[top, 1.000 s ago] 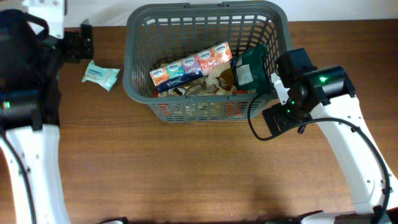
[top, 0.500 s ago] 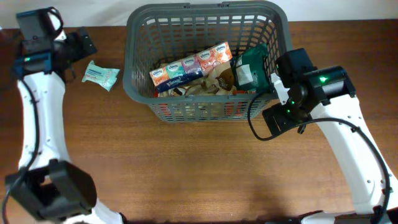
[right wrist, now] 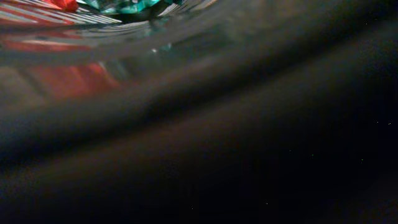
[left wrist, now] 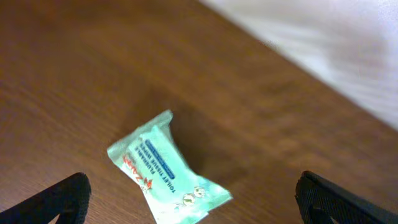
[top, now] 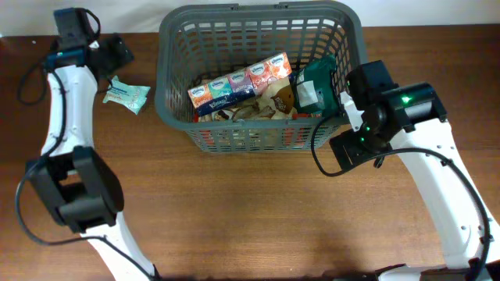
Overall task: Pack container
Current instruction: 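Move the left gripper to the mint-green wet-wipes pack and grasp it, then lift the wipes pack and drop it into the basket with the left gripper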
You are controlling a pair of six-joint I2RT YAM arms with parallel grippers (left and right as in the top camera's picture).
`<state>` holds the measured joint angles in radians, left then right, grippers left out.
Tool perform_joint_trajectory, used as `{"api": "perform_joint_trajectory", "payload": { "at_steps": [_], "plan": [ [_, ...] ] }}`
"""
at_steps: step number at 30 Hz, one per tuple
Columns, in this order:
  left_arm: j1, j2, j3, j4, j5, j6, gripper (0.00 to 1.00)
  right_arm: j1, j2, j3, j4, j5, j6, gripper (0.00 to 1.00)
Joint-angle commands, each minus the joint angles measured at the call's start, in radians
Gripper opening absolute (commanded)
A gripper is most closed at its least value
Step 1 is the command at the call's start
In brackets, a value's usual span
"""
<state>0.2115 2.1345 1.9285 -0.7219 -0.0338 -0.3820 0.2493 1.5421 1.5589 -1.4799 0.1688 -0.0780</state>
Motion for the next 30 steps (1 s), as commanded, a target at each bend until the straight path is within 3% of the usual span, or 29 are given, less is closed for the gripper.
{"api": "perform_joint_trajectory", "payload": {
  "at_steps": [1,8,30],
  "plan": [
    [0.005,0.061,0.024,-0.016,-0.042,-0.076,0.99,-0.016,0.031,-0.019,-0.022,0.026,0.034,0.99],
    [0.005,0.146,0.024,-0.016,-0.032,-0.151,0.99,-0.016,0.031,-0.019,-0.022,0.027,0.034,0.99],
    [0.005,0.256,0.024,0.018,-0.011,-0.172,0.99,-0.016,0.031,-0.019,-0.022,0.026,0.034,0.99]
  ]
}}
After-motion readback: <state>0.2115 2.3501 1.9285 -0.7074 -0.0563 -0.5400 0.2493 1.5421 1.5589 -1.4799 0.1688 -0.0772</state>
